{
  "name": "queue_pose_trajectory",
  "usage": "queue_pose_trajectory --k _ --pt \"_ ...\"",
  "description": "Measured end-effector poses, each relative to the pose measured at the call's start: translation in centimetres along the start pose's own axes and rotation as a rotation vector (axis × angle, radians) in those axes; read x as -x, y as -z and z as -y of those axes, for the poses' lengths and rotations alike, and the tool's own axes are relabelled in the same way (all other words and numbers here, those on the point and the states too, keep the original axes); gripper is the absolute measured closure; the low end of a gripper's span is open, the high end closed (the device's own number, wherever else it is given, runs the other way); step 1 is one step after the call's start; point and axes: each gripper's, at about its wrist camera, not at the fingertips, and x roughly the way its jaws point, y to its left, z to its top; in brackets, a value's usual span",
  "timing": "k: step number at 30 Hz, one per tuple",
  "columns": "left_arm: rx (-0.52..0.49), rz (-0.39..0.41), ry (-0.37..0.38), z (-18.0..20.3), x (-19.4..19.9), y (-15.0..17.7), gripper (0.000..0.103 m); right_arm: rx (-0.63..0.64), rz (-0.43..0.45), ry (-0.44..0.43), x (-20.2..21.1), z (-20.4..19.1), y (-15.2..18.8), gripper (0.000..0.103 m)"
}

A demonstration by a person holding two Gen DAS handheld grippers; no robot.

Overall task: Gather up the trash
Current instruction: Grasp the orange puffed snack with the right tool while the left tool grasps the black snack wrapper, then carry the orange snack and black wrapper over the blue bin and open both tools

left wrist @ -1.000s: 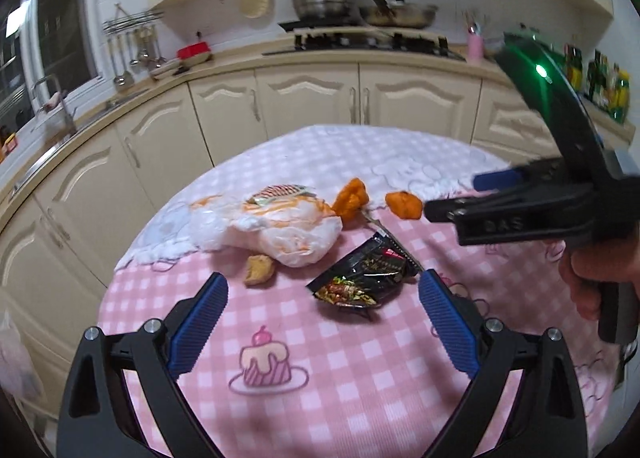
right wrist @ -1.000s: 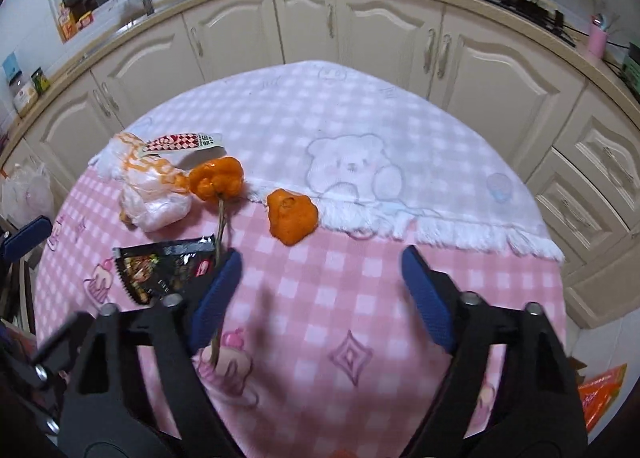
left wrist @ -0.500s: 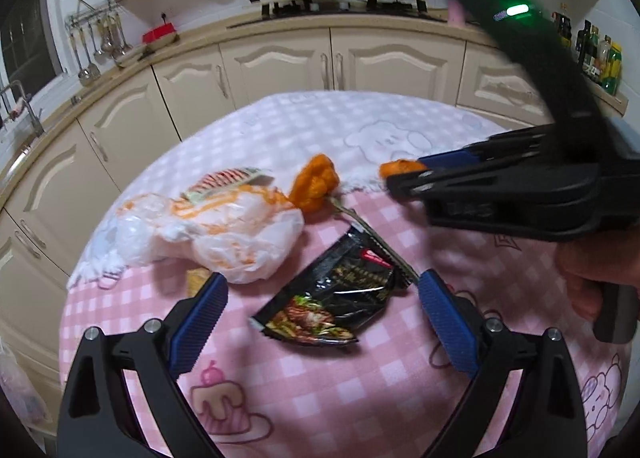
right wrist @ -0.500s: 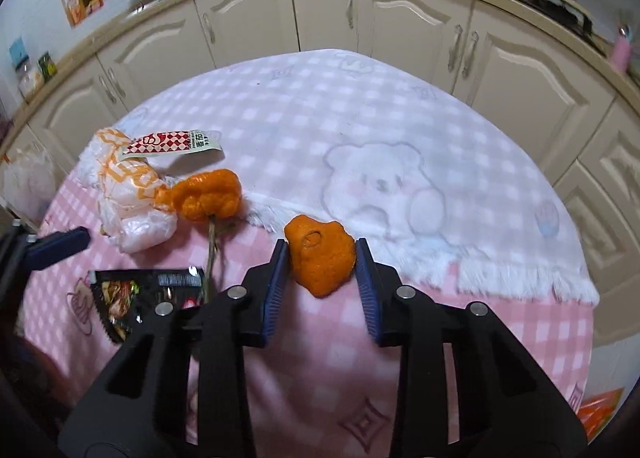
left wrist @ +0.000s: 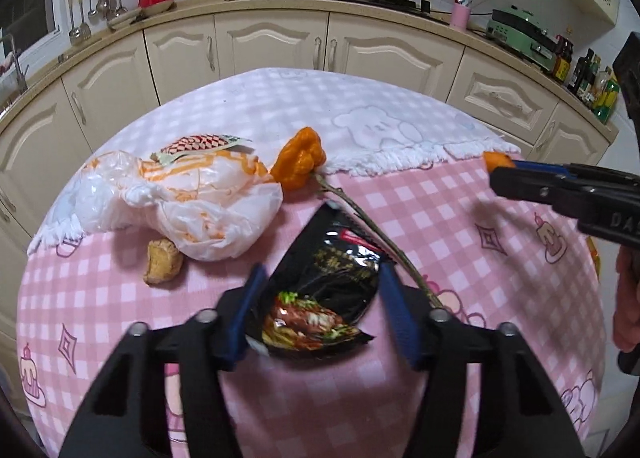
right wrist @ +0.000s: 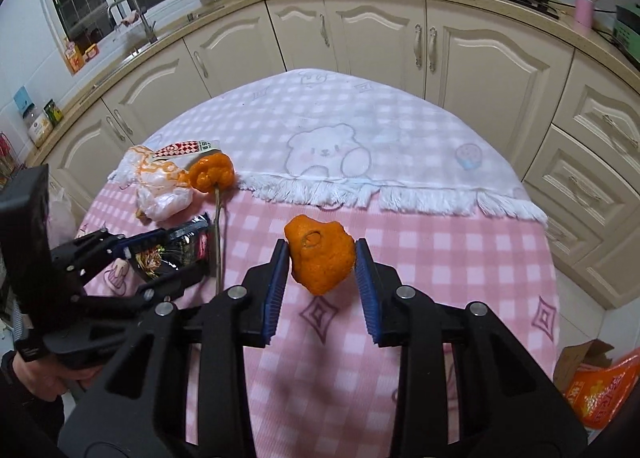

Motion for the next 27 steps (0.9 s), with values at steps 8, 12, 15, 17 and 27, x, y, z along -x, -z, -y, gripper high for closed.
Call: queue_pose_trajectory --k 8,12,15,17,27 --pt "0.035 0.017 0.039 0.0 1.3 0.5 0.088 -0.024 0.015 -0.019 1.6 0.0 1.2 0.07" --pt "0.056 0.033 0.053 0.1 2.2 1.1 0.092 -0.028 0.028 -0.02 2.7 0.2 1.8 0.07" --pt "0.076 0.052 0.067 0.1 3.2 1.6 0.092 -0.033 0.039 -0.02 3.6 0.5 2.1 0.07" --pt "0.086 0.066 0.071 0.3 3.9 1.8 0.092 -0.042 0.046 -0.027 4.2 0.8 2.5 0.07" --pt "0.059 0.168 0.109 2.9 8.1 0.8 0.092 -0.069 0.119 -0.01 8.4 2.7 3.8 0.07"
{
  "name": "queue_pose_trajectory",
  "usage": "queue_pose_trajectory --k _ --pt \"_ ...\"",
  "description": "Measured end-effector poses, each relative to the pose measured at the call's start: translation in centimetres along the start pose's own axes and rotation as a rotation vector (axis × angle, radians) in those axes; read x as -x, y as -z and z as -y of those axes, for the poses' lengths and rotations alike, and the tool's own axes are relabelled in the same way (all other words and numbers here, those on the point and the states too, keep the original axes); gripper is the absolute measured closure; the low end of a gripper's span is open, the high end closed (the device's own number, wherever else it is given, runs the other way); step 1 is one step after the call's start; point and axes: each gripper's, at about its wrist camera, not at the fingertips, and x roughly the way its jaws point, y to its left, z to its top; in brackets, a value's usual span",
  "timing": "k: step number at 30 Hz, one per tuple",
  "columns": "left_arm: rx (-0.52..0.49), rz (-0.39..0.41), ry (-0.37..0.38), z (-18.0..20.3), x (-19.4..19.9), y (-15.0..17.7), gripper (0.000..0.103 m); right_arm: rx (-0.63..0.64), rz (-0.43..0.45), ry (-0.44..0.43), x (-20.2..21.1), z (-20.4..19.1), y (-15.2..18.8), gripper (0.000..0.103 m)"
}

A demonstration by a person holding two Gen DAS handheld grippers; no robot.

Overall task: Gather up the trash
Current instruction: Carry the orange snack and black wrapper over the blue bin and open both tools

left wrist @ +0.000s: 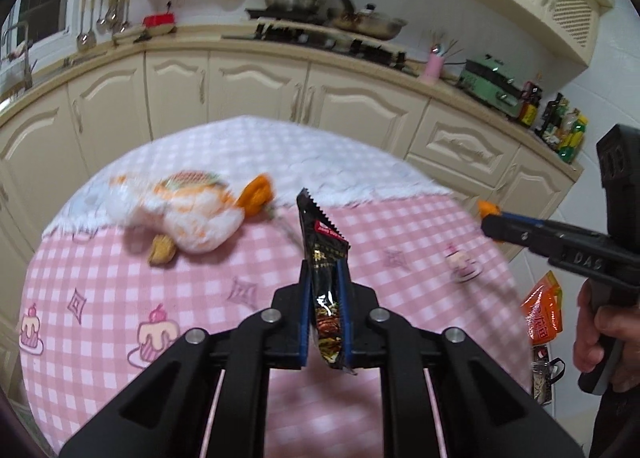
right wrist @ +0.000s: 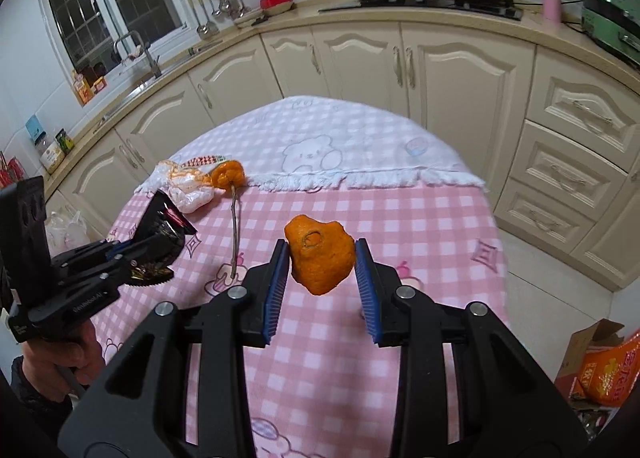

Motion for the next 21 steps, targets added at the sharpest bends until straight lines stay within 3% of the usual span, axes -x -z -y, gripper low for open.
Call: queue_pose_trajectory --k 7,12,21 --pt "-0.091 0.051 0.093 5.9 0.9 -2.4 0.092 -0.063 0.082 0.064 4.8 3.4 0.9 0.07" --pt "-0.178 0.057 0.195 12.2 0.1 -3.5 0.092 -0.172 0.134 0.145 9.0 8.8 2.8 0.07" --pt "-0.342 -0.033 0.336 23.7 -3.9 -1.6 0.092 -0.416 0.114 0.28 13.2 19.8 9.5 0.07"
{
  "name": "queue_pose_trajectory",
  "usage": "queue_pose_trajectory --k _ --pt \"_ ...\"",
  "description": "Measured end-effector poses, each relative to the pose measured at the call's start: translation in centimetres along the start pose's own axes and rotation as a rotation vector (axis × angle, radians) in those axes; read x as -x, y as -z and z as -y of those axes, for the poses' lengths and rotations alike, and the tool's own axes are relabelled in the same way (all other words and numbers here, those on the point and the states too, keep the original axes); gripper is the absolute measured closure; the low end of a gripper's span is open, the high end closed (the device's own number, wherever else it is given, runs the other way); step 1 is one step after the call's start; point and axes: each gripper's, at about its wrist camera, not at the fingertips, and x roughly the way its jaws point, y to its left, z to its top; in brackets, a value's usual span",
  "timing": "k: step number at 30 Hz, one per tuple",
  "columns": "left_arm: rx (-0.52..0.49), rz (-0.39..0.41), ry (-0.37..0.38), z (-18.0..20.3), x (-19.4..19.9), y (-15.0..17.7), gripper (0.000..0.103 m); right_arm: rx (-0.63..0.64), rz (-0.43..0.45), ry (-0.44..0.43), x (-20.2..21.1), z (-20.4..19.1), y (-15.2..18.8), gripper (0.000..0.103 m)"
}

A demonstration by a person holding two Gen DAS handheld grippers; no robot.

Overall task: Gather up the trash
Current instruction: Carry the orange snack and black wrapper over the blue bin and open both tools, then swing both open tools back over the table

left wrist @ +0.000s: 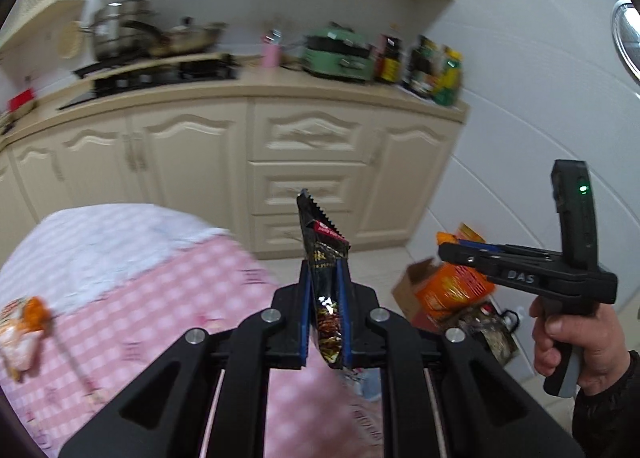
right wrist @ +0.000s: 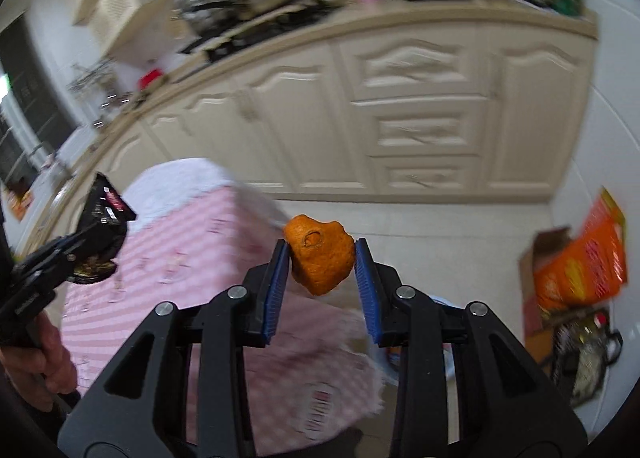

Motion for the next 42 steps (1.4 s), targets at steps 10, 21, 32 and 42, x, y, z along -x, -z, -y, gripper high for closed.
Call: queue_pose_trajectory --k 10,21,32,42 --pt "-0.056 -0.274 0.14 7.3 -12.4 3.1 0.092 -0.238 -0.134 0.009 -5.6 8.9 3.6 0.07" --pt "-0.024 -0.499 0.161 8.0 -22.1 4.8 0.037 -0.411 -0.208 0.012 -9.8 14.5 5.6 0.042" --pt "-0.027 -0.436 0.055 7.0 -21.2 3.1 0.01 -0.439 -0.181 0.072 -8.6 15.8 5.3 0.009" --pt "-0.005 -0.329 0.02 5.3 -16.4 1.6 0.01 -0.389 -0.152 0.088 -7.2 13.5 3.9 0.007"
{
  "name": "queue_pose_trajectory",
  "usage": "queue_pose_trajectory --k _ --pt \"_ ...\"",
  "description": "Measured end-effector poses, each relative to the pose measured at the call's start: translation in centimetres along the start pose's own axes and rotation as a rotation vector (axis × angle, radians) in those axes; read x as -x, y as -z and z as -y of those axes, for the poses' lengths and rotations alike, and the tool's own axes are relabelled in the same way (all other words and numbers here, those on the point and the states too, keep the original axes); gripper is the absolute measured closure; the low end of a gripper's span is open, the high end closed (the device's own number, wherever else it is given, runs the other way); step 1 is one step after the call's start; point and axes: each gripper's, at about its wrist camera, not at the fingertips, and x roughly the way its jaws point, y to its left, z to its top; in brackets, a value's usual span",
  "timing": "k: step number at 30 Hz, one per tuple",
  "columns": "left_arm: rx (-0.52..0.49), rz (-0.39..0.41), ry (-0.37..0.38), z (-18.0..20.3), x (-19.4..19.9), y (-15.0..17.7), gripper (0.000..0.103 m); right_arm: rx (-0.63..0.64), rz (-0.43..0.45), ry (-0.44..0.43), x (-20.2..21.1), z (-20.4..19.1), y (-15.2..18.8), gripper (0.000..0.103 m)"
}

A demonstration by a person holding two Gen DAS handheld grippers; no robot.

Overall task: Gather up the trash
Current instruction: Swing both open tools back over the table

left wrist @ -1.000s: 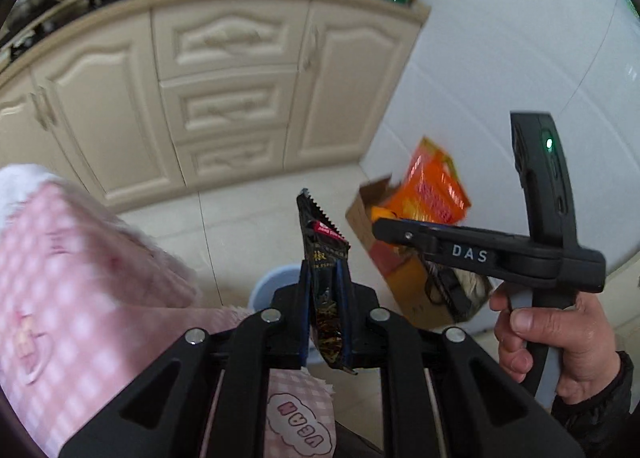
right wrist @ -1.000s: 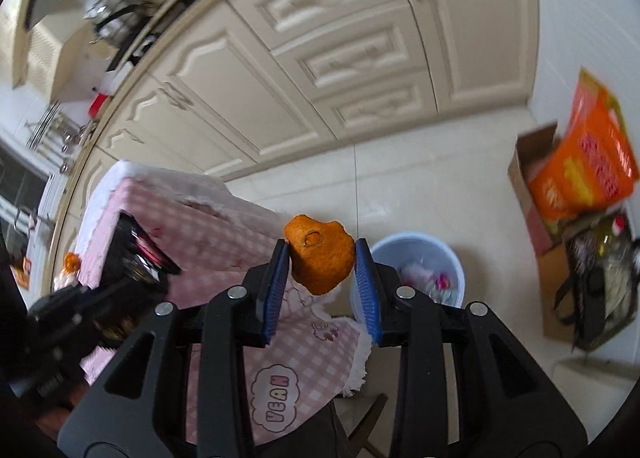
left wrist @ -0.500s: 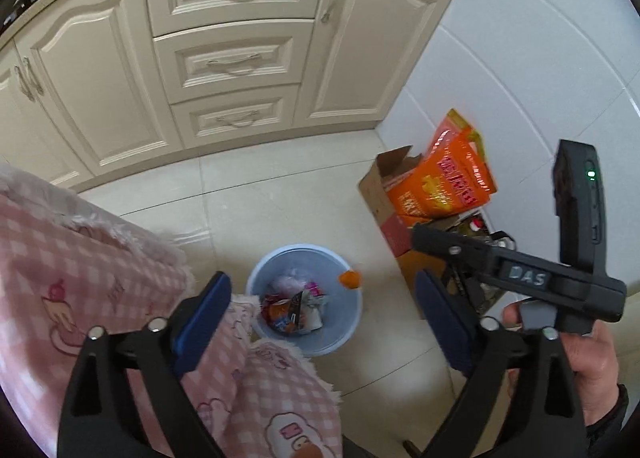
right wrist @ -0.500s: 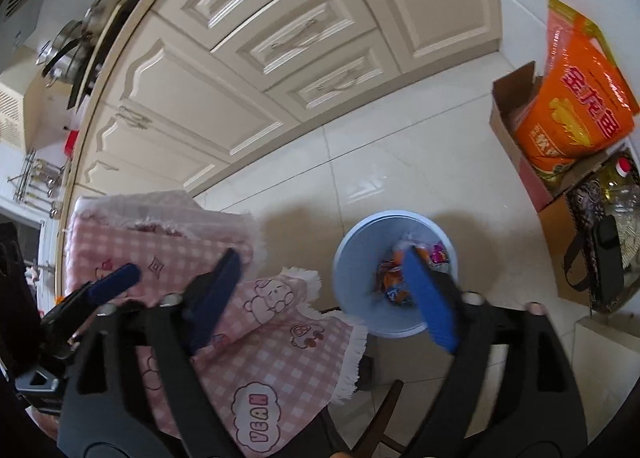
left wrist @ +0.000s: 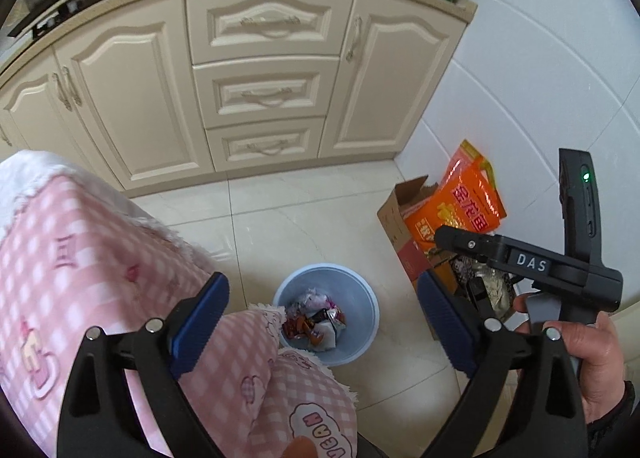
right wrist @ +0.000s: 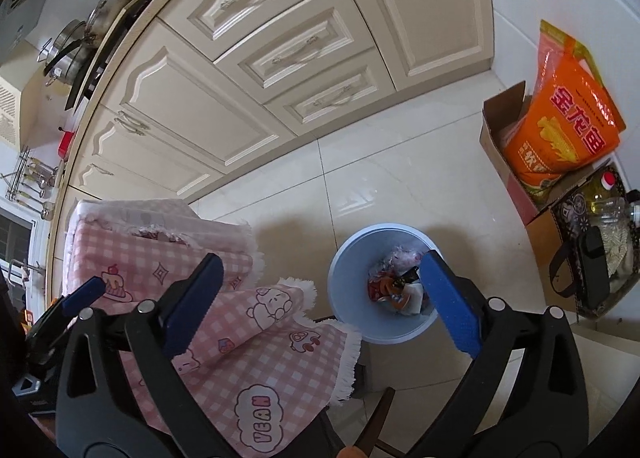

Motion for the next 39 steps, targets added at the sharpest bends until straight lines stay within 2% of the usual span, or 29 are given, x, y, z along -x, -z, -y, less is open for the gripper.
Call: queue_pose_trajectory --k 7,14,26,35,39 --pt "0.025 0.102 -0.021 -1.7 5.3 0.6 0.01 0.063 0.04 -0.011 2.1 -3.7 0.1 0.006" --pt "0.084 0.196 -0.069 -4.9 11.0 2.1 0.009 0.168 0.088 -0.067 4.7 -9.4 0.4 0.006" --pt "0.29 0.357 -0.242 -13.2 21.0 7.7 0.009 0.422 0.097 -0.203 6.6 -21.9 2.9 0.006" --pt "0.404 0.419 -0.356 -18.0 26.5 11.9 0.009 0.586 0.063 -0.276 5.7 -30.2 5.9 0.006" --pt "0.472 0.432 -0.411 -20.6 28.7 14.8 0.009 0.677 0.049 -0.301 5.2 -34.0 7.7 0.006"
